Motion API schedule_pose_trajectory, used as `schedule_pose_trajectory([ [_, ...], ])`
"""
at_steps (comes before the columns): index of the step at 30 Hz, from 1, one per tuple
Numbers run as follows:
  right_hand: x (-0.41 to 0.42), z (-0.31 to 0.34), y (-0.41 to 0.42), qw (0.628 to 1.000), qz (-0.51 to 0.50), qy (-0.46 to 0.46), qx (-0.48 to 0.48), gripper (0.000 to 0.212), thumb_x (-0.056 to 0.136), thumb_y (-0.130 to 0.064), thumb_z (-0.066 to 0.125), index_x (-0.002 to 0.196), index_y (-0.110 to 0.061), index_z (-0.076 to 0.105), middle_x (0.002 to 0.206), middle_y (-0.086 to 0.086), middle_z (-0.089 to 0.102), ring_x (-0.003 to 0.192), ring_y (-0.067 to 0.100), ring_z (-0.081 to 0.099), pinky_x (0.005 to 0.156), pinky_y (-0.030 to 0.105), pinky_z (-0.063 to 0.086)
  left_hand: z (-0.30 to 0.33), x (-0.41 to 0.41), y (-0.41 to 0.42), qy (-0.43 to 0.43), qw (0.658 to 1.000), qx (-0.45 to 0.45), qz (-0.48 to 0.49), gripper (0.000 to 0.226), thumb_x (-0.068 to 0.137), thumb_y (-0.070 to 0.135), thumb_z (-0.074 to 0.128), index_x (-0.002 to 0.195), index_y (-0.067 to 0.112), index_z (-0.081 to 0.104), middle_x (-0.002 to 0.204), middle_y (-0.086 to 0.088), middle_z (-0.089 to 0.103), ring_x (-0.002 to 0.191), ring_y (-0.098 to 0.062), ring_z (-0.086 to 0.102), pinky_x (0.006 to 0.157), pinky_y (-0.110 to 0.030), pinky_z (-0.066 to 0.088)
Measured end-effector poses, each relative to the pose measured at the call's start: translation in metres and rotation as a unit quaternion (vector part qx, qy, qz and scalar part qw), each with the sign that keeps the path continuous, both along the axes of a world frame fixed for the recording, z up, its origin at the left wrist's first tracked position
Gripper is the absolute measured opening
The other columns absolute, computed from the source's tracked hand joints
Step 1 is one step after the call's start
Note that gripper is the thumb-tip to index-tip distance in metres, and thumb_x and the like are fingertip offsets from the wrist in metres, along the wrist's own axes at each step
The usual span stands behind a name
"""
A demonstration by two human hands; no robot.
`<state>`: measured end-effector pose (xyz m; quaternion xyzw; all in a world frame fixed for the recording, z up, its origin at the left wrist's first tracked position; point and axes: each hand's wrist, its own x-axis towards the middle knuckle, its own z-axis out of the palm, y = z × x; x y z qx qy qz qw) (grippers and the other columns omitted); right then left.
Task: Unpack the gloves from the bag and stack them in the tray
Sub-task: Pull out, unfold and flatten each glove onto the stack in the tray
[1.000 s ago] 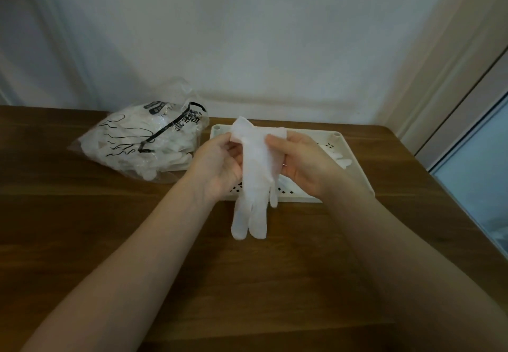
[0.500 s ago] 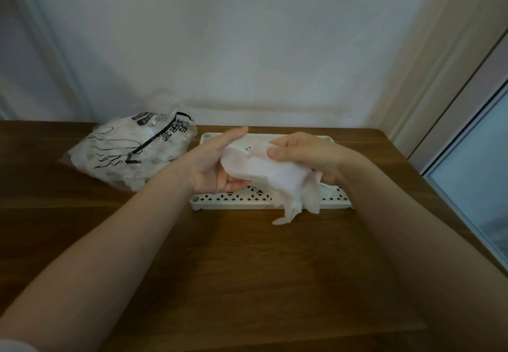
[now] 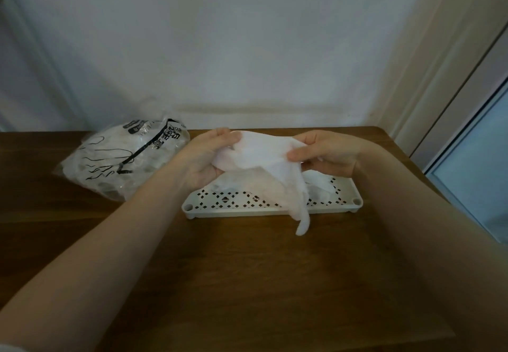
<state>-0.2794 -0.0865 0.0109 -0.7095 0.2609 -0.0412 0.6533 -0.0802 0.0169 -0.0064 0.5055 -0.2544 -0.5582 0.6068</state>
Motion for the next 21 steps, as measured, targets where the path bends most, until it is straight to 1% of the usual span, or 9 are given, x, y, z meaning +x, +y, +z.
schedule_pose_trajectory([
  [2, -0.002, -0.003, -0.003, 0.999, -0.035, -0.025, 0.02, 0.016, 0.08, -0.016, 0.06, 0.071, -0.019, 0.073, 0.089, 0.002, 0.067, 0.085, 0.016, 0.061, 0.083, 0.028, 0.047, 0.0, 0.005, -0.002, 0.004, 1.0, -0.024, 0.017, 0.022, 0.085, 0.004, 0.059, 0.1, 0.019, 0.055, 0.088, -0.003, 0.062, 0.075, -0.014, 0.062, 0.058, -0.025, 0.056],
  [4, -0.004, -0.004, -0.008, 0.997, -0.075, -0.017, 0.016, 0.012, 0.081, -0.018, 0.059, 0.076, -0.014, 0.069, 0.086, 0.002, 0.067, 0.08, 0.015, 0.062, 0.075, 0.025, 0.052, -0.001, 0.009, -0.005, -0.017, 0.999, -0.03, 0.009, 0.041, 0.085, 0.004, 0.058, 0.121, 0.022, 0.05, 0.094, -0.004, 0.062, 0.078, -0.015, 0.063, 0.06, -0.024, 0.056],
  [6, -0.005, -0.005, -0.017, 0.992, -0.111, 0.035, -0.051, 0.012, 0.086, -0.02, 0.061, 0.088, -0.008, 0.061, 0.082, 0.004, 0.065, 0.071, 0.015, 0.062, 0.063, 0.021, 0.053, 0.0, 0.012, -0.009, -0.047, 0.999, -0.01, -0.023, 0.047, 0.087, 0.005, 0.057, 0.131, 0.019, 0.046, 0.105, -0.005, 0.06, 0.088, -0.016, 0.063, 0.066, -0.023, 0.057],
  [8, -0.006, -0.004, -0.024, 0.976, -0.148, 0.082, -0.135, 0.015, 0.09, -0.024, 0.06, 0.085, -0.01, 0.059, 0.072, 0.0, 0.062, 0.058, 0.009, 0.057, 0.051, 0.017, 0.047, -0.001, 0.014, -0.013, -0.092, 0.994, 0.02, -0.059, 0.048, 0.087, 0.003, 0.056, 0.133, 0.011, 0.044, 0.114, -0.007, 0.059, 0.096, -0.018, 0.063, 0.075, -0.025, 0.057],
  [11, -0.006, 0.0, -0.035, 0.946, -0.195, 0.101, -0.239, 0.017, 0.091, -0.025, 0.06, 0.081, -0.012, 0.061, 0.068, -0.001, 0.059, 0.051, 0.006, 0.053, 0.048, 0.018, 0.043, -0.002, 0.018, -0.022, -0.178, 0.978, 0.032, -0.1, 0.05, 0.083, -0.004, 0.059, 0.13, 0.008, 0.046, 0.121, -0.012, 0.058, 0.104, -0.022, 0.061, 0.089, -0.03, 0.052],
  [14, -0.007, 0.003, -0.045, 0.896, -0.226, 0.076, -0.375, 0.025, 0.092, -0.024, 0.057, 0.084, -0.001, 0.06, 0.07, 0.006, 0.055, 0.056, 0.01, 0.05, 0.059, 0.028, 0.044, 0.001, 0.019, -0.034, -0.38, 0.921, 0.011, -0.081, 0.037, 0.081, -0.002, 0.064, 0.112, 0.018, 0.058, 0.109, -0.001, 0.062, 0.093, -0.011, 0.06, 0.076, -0.015, 0.046],
  [17, -0.009, 0.008, -0.04, 0.831, -0.258, 0.025, -0.492, 0.011, 0.092, -0.016, 0.056, 0.09, -0.007, 0.063, 0.073, 0.004, 0.057, 0.061, 0.011, 0.049, 0.054, 0.023, 0.035, 0.001, 0.019, -0.041, -0.481, 0.875, -0.053, -0.027, 0.019, 0.083, 0.004, 0.065, 0.079, 0.021, 0.059, 0.078, 0.006, 0.059, 0.068, -0.004, 0.051, 0.056, -0.009, 0.039],
  [19, -0.01, 0.0, -0.034, 0.799, -0.231, 0.066, -0.552, 0.015, 0.089, -0.01, 0.058, 0.103, -0.007, 0.064, 0.089, 0.007, 0.063, 0.08, 0.022, 0.056, 0.062, 0.025, 0.036, -0.006, 0.019, -0.041, -0.556, 0.827, -0.075, -0.031, 0.017, 0.085, 0.004, 0.062, 0.076, 0.018, 0.058, 0.083, 0.006, 0.059, 0.073, -0.006, 0.051, 0.06, -0.013, 0.038],
  [21, -0.011, -0.018, -0.027, 0.796, -0.182, 0.139, -0.561, 0.027, 0.089, -0.013, 0.06, 0.115, -0.009, 0.06, 0.105, 0.005, 0.063, 0.089, 0.022, 0.057, 0.074, 0.025, 0.038, -0.017, 0.024, -0.041, -0.648, 0.756, -0.072, -0.049, 0.019, 0.085, -0.003, 0.054, 0.082, 0.014, 0.062, 0.096, 0.003, 0.06, 0.088, -0.013, 0.054, 0.073, -0.022, 0.042],
])
